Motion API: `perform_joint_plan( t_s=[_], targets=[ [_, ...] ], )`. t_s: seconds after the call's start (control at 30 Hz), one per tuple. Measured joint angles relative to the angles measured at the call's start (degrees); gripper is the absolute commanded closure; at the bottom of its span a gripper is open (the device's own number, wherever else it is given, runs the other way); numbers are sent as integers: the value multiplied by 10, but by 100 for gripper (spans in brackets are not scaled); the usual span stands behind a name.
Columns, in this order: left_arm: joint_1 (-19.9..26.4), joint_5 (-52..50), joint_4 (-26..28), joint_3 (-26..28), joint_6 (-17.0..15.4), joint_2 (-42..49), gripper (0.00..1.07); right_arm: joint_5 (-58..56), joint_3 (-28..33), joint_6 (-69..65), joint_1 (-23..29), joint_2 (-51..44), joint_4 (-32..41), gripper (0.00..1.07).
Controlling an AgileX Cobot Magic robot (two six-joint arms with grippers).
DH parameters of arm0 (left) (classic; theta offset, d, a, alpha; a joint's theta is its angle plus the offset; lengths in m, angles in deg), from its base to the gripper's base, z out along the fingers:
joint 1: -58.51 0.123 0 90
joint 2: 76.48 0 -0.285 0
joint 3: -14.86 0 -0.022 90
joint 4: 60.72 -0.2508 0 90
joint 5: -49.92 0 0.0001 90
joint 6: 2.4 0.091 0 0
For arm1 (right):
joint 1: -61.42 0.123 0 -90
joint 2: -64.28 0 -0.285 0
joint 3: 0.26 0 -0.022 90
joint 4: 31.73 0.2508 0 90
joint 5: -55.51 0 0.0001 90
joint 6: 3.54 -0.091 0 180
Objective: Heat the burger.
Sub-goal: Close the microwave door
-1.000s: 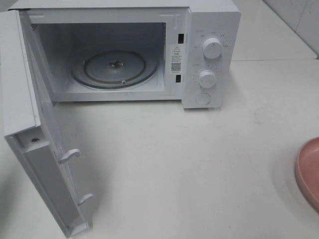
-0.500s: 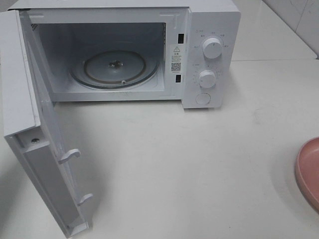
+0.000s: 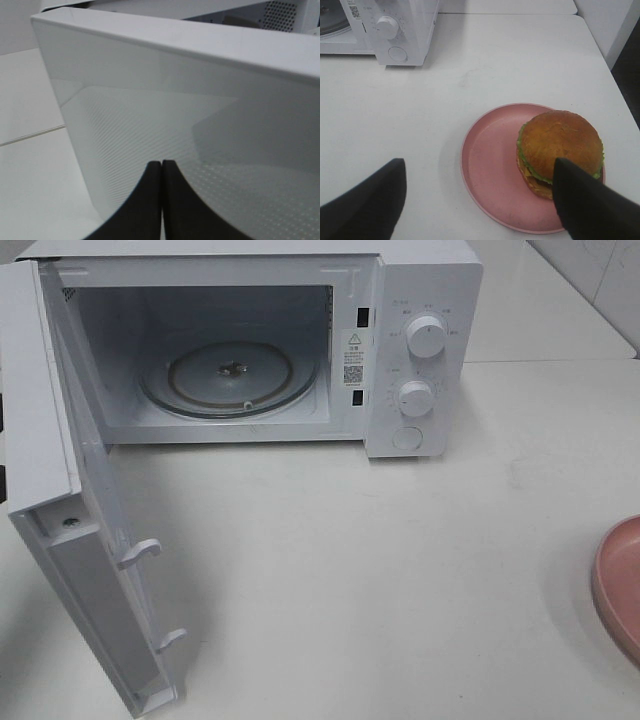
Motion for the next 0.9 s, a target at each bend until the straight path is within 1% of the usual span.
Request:
perform_joint_plan(
  t_s=[0.03,0.07,0.1,0.13,0.17,0.37,0.4,0.43,0.47,0.5,0.53,0.63,0.7,0.73,0.77,0.8,0.83,0.87,0.9],
  targets=[
    [0,-15,-18,5,-14,-14,107,0,0,0,0,0,0,31],
    [0,-21,-25,8,-21,-21,107,0,0,0,0,0,0,31],
    [0,-21,-25,8,-21,-21,107,0,0,0,0,0,0,31],
    [0,-24,-29,16,-32,-36,107,0,0,0,0,0,0,31],
    [-2,-30,-30,25,-37,-48,107,0,0,0,0,0,0,31],
    [-27,-32,-25,42,-37,-67,107,0,0,0,0,0,0,31],
    [-48,-34,-19,48,-35,-77,107,0,0,0,0,0,0,31],
    [-68,-36,2,51,-33,-85,107,0,0,0,0,0,0,31],
    [-68,-36,2,51,-33,-85,107,0,0,0,0,0,0,31],
    [-77,-37,19,52,-32,-89,107,0,0,0,0,0,0,31],
    [-95,-38,49,53,-23,-97,107,0,0,0,0,0,0,31],
    [-104,-39,63,56,-18,-101,107,0,0,0,0,0,0,31],
    [-140,-40,105,69,1,-122,107,0,0,0,0,0,0,31],
    [-140,-40,105,69,1,-122,107,0,0,0,0,0,0,31],
    [-148,-40,114,74,1,-128,107,0,0,0,0,0,0,31],
    [-164,-40,135,87,2,-138,107,0,0,0,0,0,0,31],
    [-164,-40,135,87,2,-138,107,0,0,0,0,0,0,31],
    [-179,-40,150,101,5,-147,107,0,0,0,0,0,0,31],
    [-179,-40,150,101,5,-147,107,0,0,0,0,0,0,31]
  ],
)
